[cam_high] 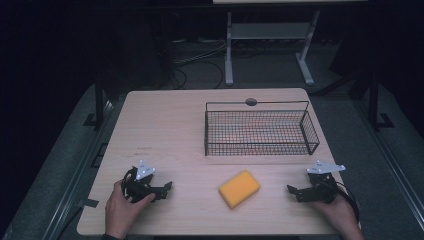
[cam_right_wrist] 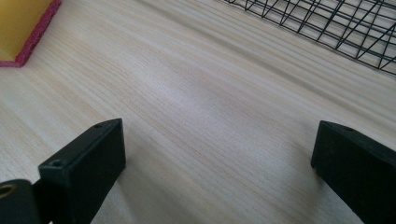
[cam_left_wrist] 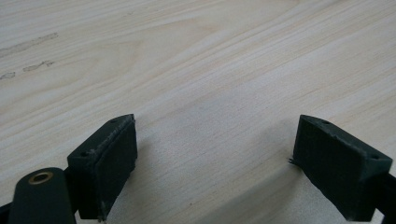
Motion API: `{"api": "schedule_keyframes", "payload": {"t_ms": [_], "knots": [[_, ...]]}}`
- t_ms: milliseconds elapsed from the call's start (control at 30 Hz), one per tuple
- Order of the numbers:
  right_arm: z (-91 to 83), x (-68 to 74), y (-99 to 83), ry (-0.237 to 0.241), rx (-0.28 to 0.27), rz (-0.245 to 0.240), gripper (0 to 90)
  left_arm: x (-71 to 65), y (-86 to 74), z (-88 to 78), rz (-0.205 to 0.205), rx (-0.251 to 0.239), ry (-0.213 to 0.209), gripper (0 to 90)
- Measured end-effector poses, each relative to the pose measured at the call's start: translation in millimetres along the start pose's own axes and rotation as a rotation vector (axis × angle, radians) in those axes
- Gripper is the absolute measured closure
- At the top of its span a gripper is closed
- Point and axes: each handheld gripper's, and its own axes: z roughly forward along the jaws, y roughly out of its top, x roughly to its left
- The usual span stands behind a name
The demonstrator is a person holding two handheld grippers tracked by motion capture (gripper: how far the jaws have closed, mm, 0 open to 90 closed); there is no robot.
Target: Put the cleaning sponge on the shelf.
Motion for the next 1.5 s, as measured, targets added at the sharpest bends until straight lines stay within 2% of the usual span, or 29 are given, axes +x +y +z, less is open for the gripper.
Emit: {"api": "schedule_keyframes", "payload": {"t_ms": [133,233,400,567,600,633,667,733,833,867,1167,1367,1500], "knots": [[0.0,0.1,0.0,0.000,0.000,0.001,2.5,0.0,0.0,0.0,0.000,0.000,0.000,12.8],[-2.7,0.7,2.1,0.004,0.010,-0.006,13.0,0.0,0.0,0.0,0.000,0.000,0.000,12.8],[-5.4,2.4,5.7,0.021,0.023,0.001,18.6,0.1,0.0,0.0,0.001,0.001,0.000,12.8],[-9.2,11.1,14.9,0.055,0.011,-0.017,34.4,-0.1,-0.3,-0.3,0.000,0.000,0.001,13.0],[-9.2,11.1,14.9,0.055,0.011,-0.017,34.4,-0.1,-0.3,-0.3,0.000,0.000,0.001,13.0],[-9.3,13.9,17.4,0.080,0.006,-0.021,41.3,-0.1,-0.3,-0.3,0.000,0.000,0.001,13.0],[-9.3,13.9,17.4,0.080,0.006,-0.021,41.3,-0.1,-0.3,-0.3,0.000,0.000,0.001,13.1],[-10.9,18.1,20.0,0.105,0.010,-0.031,51.5,-0.1,-0.4,-0.3,0.000,0.000,0.001,13.0],[-11.3,20.4,22.0,0.124,0.014,-0.035,57.0,-0.1,-0.3,-0.4,0.000,0.000,0.001,13.0],[-11.1,22.6,23.8,0.141,0.014,-0.039,62.1,-0.1,-0.3,-0.4,0.000,0.000,0.000,13.0],[-9.5,31.3,31.7,0.206,0.008,-0.062,74.5,0.0,-0.3,-0.4,0.000,0.000,0.001,13.0],[-6.9,40.2,38.1,0.257,0.015,-0.084,86.2,0.0,-0.3,-0.4,0.001,0.000,0.001,13.0],[-5.8,45.7,42.7,0.285,0.010,-0.089,89.3,0.0,-0.3,-0.4,0.001,0.000,0.001,13.0]]}}
